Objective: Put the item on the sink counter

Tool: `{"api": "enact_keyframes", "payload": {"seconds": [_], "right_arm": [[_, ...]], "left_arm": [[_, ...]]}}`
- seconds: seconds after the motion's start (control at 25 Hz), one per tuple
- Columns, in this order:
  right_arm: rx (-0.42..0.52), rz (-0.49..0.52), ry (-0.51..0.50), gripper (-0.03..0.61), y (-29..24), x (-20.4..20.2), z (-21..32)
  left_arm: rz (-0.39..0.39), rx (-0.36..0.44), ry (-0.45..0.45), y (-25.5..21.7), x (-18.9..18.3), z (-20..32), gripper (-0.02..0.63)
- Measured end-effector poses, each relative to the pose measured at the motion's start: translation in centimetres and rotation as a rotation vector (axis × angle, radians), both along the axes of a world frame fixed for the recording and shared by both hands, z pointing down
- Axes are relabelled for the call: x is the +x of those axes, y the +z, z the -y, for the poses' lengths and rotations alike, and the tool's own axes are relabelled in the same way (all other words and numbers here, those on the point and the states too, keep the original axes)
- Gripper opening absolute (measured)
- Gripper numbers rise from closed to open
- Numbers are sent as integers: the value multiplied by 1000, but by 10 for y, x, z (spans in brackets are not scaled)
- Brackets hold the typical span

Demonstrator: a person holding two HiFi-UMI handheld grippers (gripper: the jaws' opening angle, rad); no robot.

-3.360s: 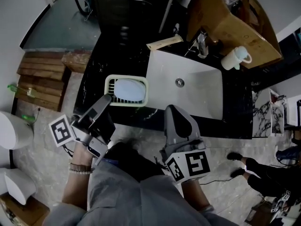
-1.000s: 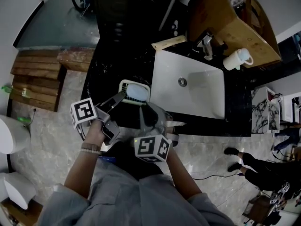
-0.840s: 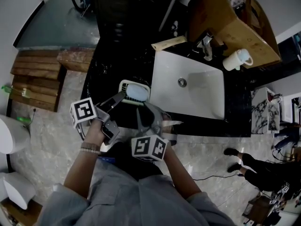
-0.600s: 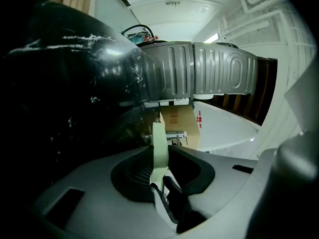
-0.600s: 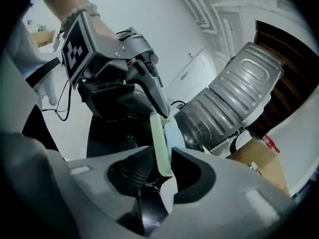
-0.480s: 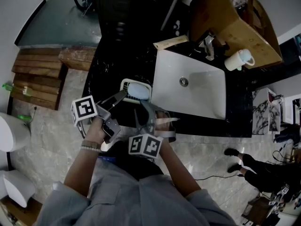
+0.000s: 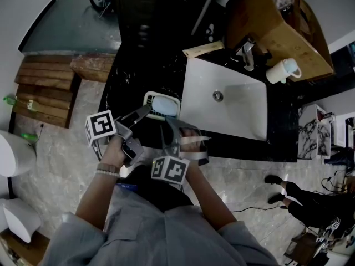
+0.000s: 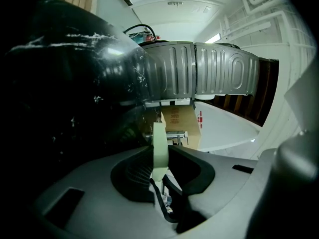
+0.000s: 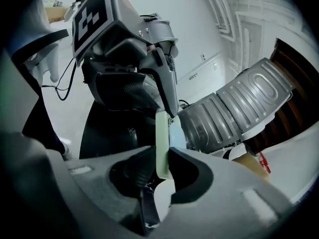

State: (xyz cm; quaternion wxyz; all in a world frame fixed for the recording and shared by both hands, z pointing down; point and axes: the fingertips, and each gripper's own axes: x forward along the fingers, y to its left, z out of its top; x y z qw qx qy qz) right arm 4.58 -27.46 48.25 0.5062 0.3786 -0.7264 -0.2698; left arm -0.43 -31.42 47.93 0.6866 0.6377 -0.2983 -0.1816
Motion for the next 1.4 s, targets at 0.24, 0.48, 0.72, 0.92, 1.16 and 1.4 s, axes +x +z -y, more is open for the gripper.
{"api": "enact_keyframes", "payload": {"seconds": [0.24, 0.48, 0.72, 0.92, 1.16, 1.4], "right_arm": [[-28, 2, 13, 78, 1, 0, 0], [-34, 2, 18, 77, 1, 0, -1], [-46, -5, 23, 77, 3, 0, 0], [-45, 5, 19, 77, 4, -1, 0], [-54, -21, 0, 77, 8, -1, 2], [-99, -16, -60, 74, 11, -5, -1]], "left_arm": [[49, 21, 30, 1, 0, 1, 89], [57, 38, 43, -3, 3, 2, 91], [115, 90, 52, -10, -1, 5, 174], [173, 133, 70, -18, -9, 3, 199], [197, 193, 62, -35, -26, 1, 199], [243, 275, 53, -54, -39, -3, 199]]}}
